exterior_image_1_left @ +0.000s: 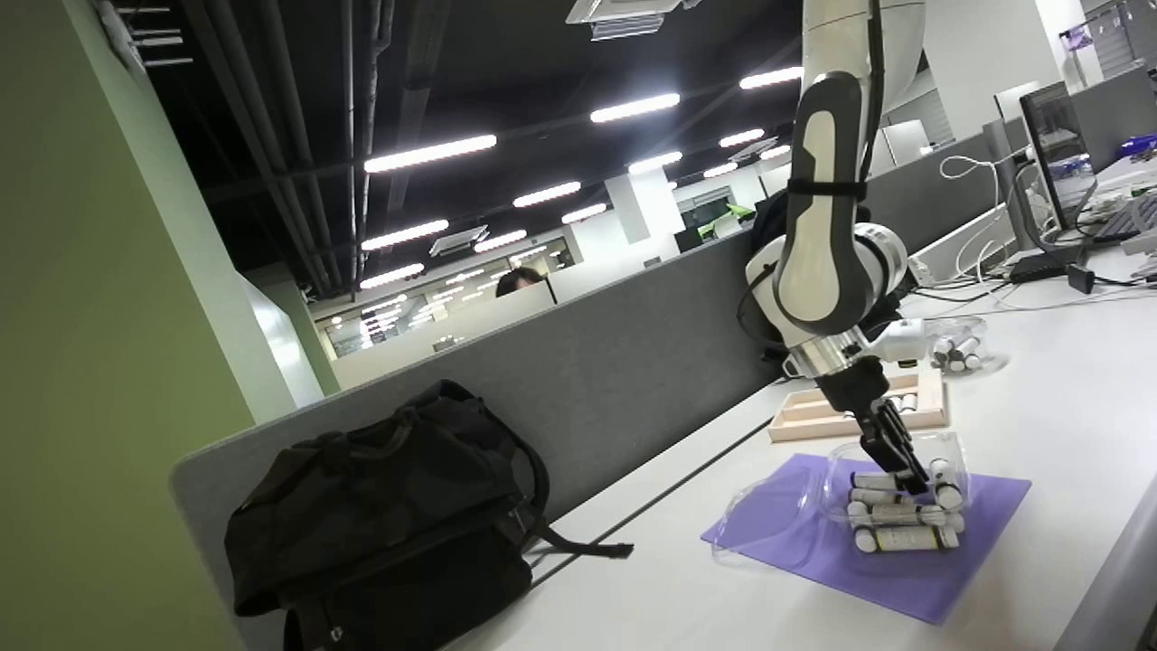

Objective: Remove one bottle from the clear container on the left and place it on the tray

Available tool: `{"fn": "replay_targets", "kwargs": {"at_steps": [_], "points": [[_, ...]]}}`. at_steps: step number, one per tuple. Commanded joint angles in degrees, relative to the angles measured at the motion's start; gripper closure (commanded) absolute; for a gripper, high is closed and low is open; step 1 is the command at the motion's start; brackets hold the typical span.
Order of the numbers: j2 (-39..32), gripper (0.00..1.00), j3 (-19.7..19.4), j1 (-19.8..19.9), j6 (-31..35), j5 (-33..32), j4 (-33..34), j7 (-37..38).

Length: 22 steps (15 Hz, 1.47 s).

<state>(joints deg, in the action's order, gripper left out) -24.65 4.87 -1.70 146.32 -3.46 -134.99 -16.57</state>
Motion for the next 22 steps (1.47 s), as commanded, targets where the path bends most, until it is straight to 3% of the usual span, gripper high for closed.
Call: {"fn": "replay_targets", "kwargs": {"at_steps": [1, 5, 8, 12, 14, 15, 22], "points": [[4.63, 0.89, 0.35, -0.09, -4.60, -0.22, 0.02, 1.79], [9.11, 0.89, 0.39, 1.04, -6.09, 2.19, -0.01, 1.62], [12.77, 0.89, 0.77, 4.39, -6.70, 11.57, 1.20, -0.92], [15.62, 0.89, -2.04, 7.61, -6.34, 19.77, 4.72, -1.45], [15.37, 0.89, -3.77, 8.57, -10.33, 20.35, 7.34, -0.68], [15.34, 0.64, -3.23, 7.44, -6.46, 19.59, 4.88, -1.85], [15.27, 0.64, -4.23, 8.08, -9.12, 20.00, 6.48, -1.81]]}}
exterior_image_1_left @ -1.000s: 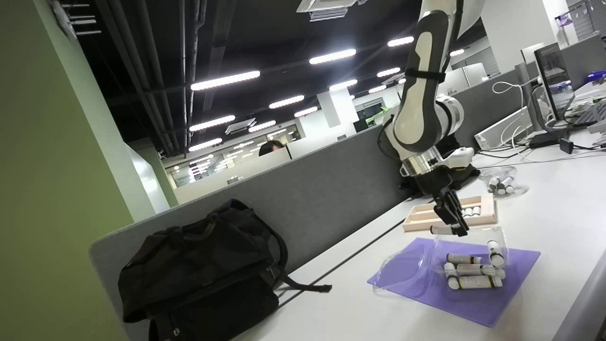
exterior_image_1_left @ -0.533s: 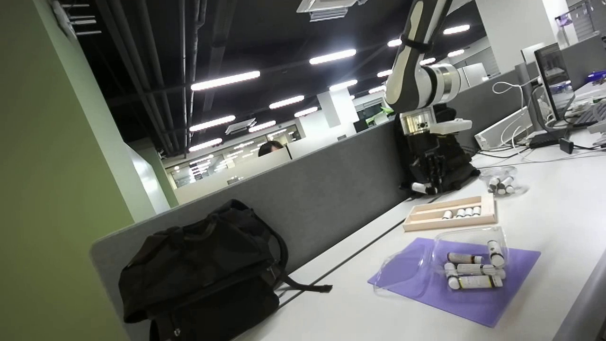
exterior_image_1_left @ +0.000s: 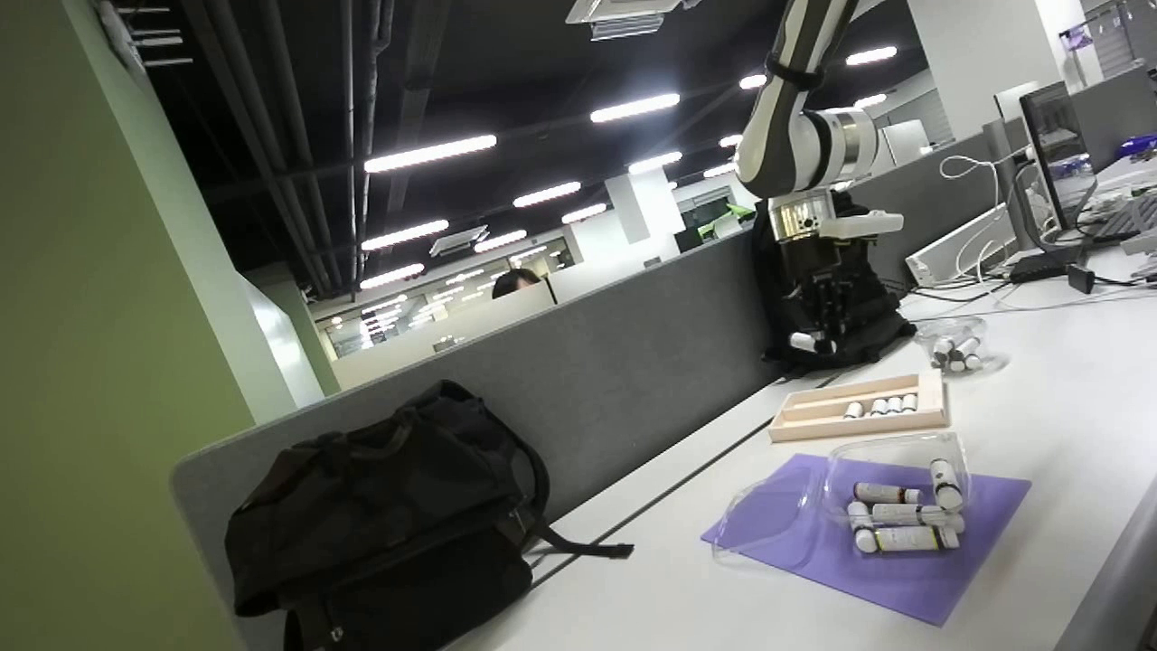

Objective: Remove one bottle from the clear container on the left and place it on the tray

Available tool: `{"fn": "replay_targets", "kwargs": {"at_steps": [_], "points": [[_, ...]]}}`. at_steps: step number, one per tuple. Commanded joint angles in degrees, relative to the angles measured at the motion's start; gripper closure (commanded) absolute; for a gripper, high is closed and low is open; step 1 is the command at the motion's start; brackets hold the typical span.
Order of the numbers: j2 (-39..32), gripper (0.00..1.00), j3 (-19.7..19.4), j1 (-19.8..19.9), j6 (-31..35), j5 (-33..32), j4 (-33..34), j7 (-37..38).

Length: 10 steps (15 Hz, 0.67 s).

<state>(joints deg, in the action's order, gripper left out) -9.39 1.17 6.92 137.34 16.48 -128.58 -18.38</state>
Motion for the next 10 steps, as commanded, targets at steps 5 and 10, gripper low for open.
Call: {"fn": "replay_targets", "kwargs": {"at_steps": [5, 10], "points": [[-2.47, 0.89, -0.26, 2.41, -3.39, 14.24, 7.44, -4.93], [-5.69, 0.89, -1.74, 5.24, -4.19, 24.59, 16.87, -4.75]]}}
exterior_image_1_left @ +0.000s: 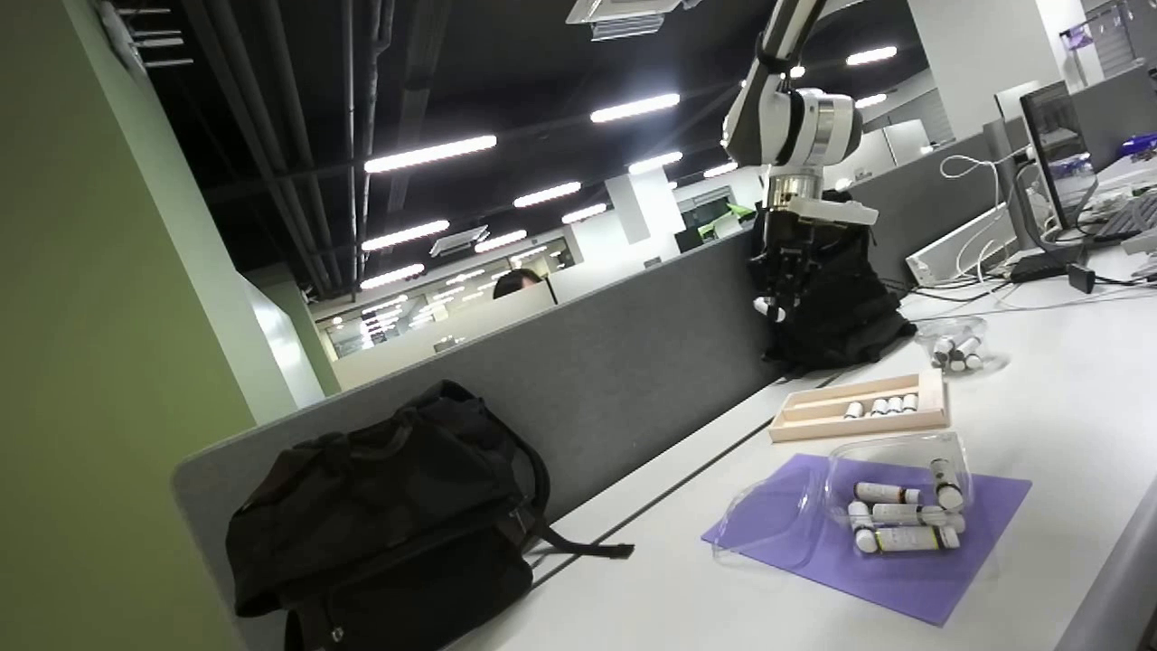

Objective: Remove one bottle from the clear container on the left and place it on the tray

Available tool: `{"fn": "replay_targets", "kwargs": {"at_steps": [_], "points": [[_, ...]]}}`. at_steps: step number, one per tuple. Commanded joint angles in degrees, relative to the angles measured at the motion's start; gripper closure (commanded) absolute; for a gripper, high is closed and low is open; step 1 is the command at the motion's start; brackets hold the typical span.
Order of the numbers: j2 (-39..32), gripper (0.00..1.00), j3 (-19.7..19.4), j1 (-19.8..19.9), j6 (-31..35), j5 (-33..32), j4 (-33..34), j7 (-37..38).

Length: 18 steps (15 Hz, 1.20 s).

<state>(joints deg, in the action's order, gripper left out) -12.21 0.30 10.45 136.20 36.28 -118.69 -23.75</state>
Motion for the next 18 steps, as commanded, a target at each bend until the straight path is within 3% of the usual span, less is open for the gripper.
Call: {"fn": "replay_targets", "kwargs": {"at_steps": [1, 4, 5, 12, 13, 18], "points": [[-3.83, 0.89, -1.22, 2.54, -4.50, 6.97, 9.26, 0.59], [-6.43, 0.89, -2.20, 4.24, -9.19, 11.91, 13.66, 0.67], [-3.73, 0.64, -2.48, 2.71, -6.14, 9.97, 9.40, -0.11], [-5.98, 0.64, -2.76, 3.51, -8.03, 11.32, 12.07, -0.11], [-7.49, 0.89, -2.90, 3.91, -9.07, 11.51, 13.22, 0.52], [-17.13, 0.89, -3.20, 6.20, -9.33, 17.73, 16.53, 3.02]]}}
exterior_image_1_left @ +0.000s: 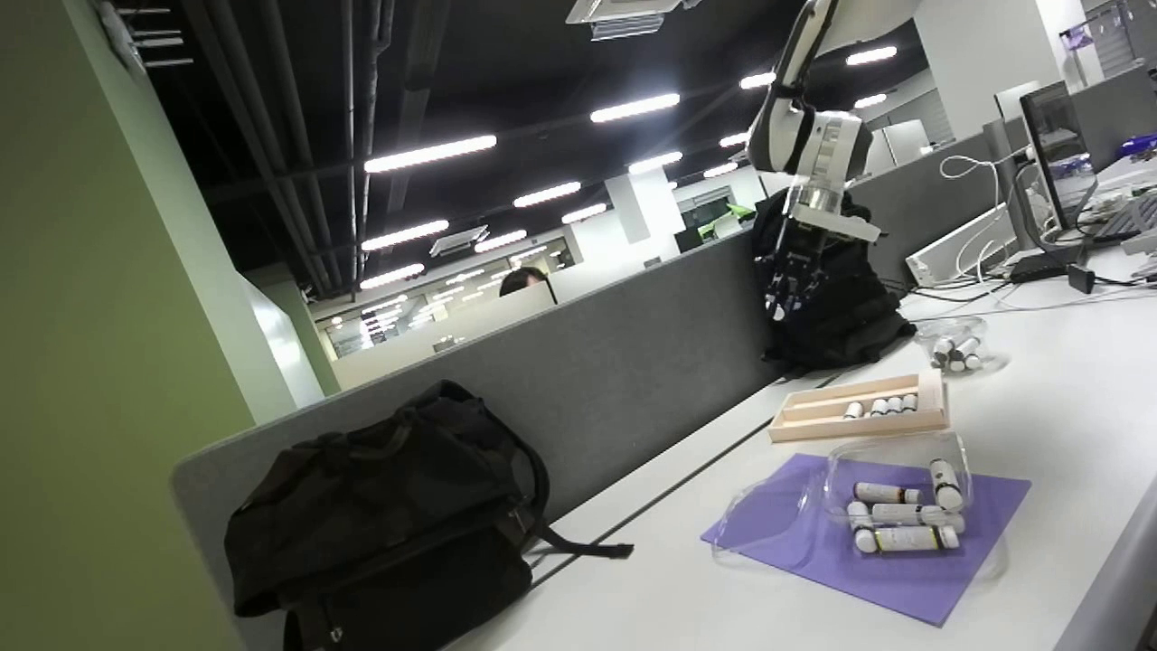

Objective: Remove one bottle from the clear container on the left and place it on the tray

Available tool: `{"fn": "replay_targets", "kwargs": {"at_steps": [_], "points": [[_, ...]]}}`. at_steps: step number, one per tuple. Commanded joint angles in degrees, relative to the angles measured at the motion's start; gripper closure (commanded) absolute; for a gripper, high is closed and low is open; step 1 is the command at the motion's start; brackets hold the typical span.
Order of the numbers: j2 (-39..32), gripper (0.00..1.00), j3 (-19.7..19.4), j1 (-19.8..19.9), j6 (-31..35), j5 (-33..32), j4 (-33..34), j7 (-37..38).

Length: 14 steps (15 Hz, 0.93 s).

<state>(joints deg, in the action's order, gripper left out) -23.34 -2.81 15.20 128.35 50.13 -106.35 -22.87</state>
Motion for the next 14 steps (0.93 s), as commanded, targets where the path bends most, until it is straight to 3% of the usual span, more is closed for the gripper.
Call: {"fn": "replay_targets", "kwargs": {"at_steps": [1, 7, 14], "points": [[-7.91, 0.89, 0.13, 2.01, -1.36, 6.09, 4.78, 1.98], [-17.20, 0.89, -0.13, 3.02, -1.95, 13.34, 8.76, 3.89], [-22.56, 0.89, -0.40, 3.03, -4.35, 14.58, 11.60, 6.84]]}}
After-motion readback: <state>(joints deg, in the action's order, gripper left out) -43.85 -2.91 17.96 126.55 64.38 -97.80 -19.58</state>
